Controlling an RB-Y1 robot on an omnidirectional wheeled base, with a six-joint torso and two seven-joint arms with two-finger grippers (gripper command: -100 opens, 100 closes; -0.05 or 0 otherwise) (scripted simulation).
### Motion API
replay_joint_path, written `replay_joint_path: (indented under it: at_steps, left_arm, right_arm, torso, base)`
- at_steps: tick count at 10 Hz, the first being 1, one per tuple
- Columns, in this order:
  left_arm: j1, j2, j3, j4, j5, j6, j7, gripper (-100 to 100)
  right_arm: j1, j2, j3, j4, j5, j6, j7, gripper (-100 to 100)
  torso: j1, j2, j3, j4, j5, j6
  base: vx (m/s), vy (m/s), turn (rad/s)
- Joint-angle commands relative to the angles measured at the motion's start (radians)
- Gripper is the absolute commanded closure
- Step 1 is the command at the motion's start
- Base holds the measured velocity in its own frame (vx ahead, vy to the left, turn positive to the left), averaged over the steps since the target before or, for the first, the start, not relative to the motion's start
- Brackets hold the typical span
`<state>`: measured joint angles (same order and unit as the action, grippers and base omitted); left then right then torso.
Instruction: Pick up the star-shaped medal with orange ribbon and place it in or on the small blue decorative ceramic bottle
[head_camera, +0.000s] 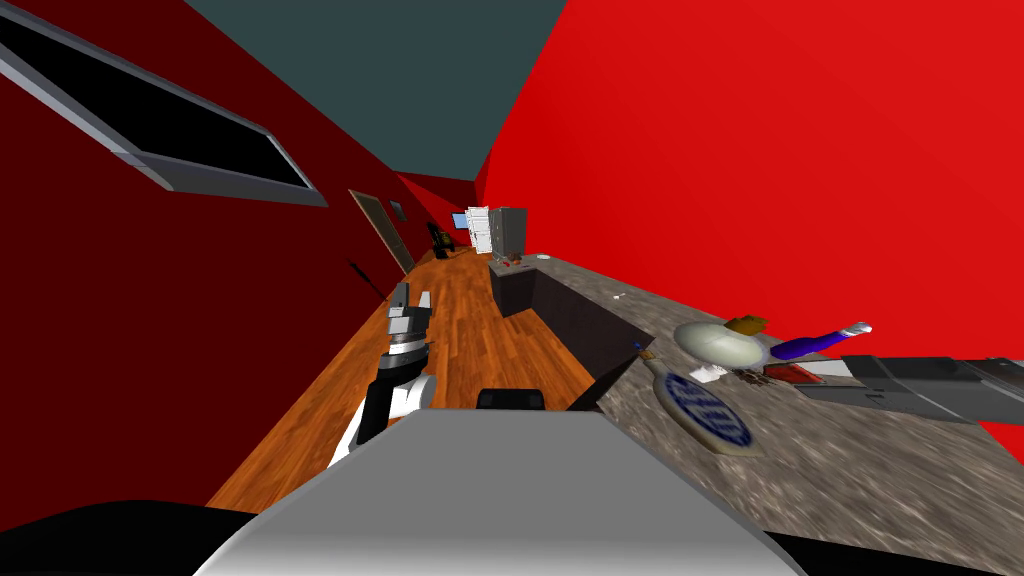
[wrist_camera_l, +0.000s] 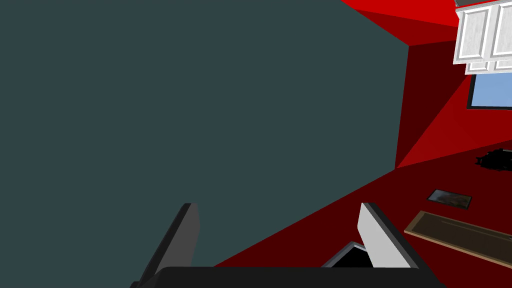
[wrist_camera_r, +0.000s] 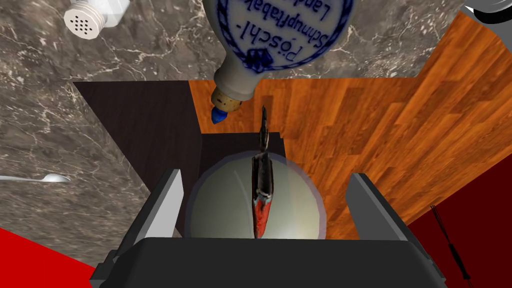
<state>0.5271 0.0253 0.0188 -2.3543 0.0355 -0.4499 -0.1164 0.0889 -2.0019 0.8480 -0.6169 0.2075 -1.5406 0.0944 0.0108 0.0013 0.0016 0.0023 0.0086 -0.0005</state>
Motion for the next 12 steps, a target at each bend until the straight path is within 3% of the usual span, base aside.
replay_joint_path:
  at_steps: [1, 2, 3, 4, 8, 10, 11, 12]
  left_arm:
    - [0.000, 0.000, 0.000, 0.000, 0.000, 0.000, 0.000, 0]
    - [0.000, 0.000, 0.000, 0.000, 0.000, 0.000, 0.000, 0]
    - [0.000, 0.000, 0.000, 0.000, 0.000, 0.000, 0.000, 0]
    - [0.000, 0.000, 0.000, 0.000, 0.000, 0.000, 0.000, 0]
    - [0.000, 0.000, 0.000, 0.000, 0.000, 0.000, 0.000, 0]
    - [0.000, 0.000, 0.000, 0.000, 0.000, 0.000, 0.000, 0]
    - [0.000, 0.000, 0.000, 0.000, 0.000, 0.000, 0.000, 0]
    - [0.000, 0.000, 0.000, 0.000, 0.000, 0.000, 0.000, 0]
  right_arm:
    - [0.000, 0.000, 0.000, 0.000, 0.000, 0.000, 0.000, -100]
    - [0.000, 0.000, 0.000, 0.000, 0.000, 0.000, 0.000, -100]
    - [0.000, 0.000, 0.000, 0.000, 0.000, 0.000, 0.000, 0]
    - [-0.009, -0.035, 0.007, -0.007, -0.012, -0.033, -0.011, -100]
    - [-0.023, -0.087, 0.018, -0.018, -0.029, -0.083, -0.027, -100]
    - [-0.020, -0.078, 0.005, -0.006, -0.017, -0.090, -0.028, -100]
    - [-0.021, -0.080, 0.008, -0.008, -0.020, -0.088, -0.027, 0]
    - [-0.021, -0.080, 0.008, -0.008, -0.019, -0.089, -0.027, 0]
  torso:
    - [0.000, 0.000, 0.000, 0.000, 0.000, 0.000]
    - [0.000, 0.000, 0.000, 0.000, 0.000, 0.000]
    - [0.000, 0.000, 0.000, 0.000, 0.000, 0.000]
    - [0.000, 0.000, 0.000, 0.000, 0.000, 0.000]
    - [-0.004, -0.001, 0.000, 0.000, -0.001, 0.000]
    - [-0.002, -0.001, 0.000, 0.000, -0.001, 0.000]
    - [-0.001, 0.000, 0.000, 0.000, 0.000, 0.000]
    - [0.000, 0.000, 0.000, 0.000, 0.000, 0.000]
  base:
    - [0.000, 0.000, 0.000]
    - [0.000, 0.000, 0.000]
    - [0.000, 0.000, 0.000]
    - [0.019, -0.034, -0.057]
    - [0.026, -0.056, -0.032]
    - [0.010, -0.012, -0.001]
    - [0.000, 0.000, 0.000]
    - [0.000, 0.000, 0.000]
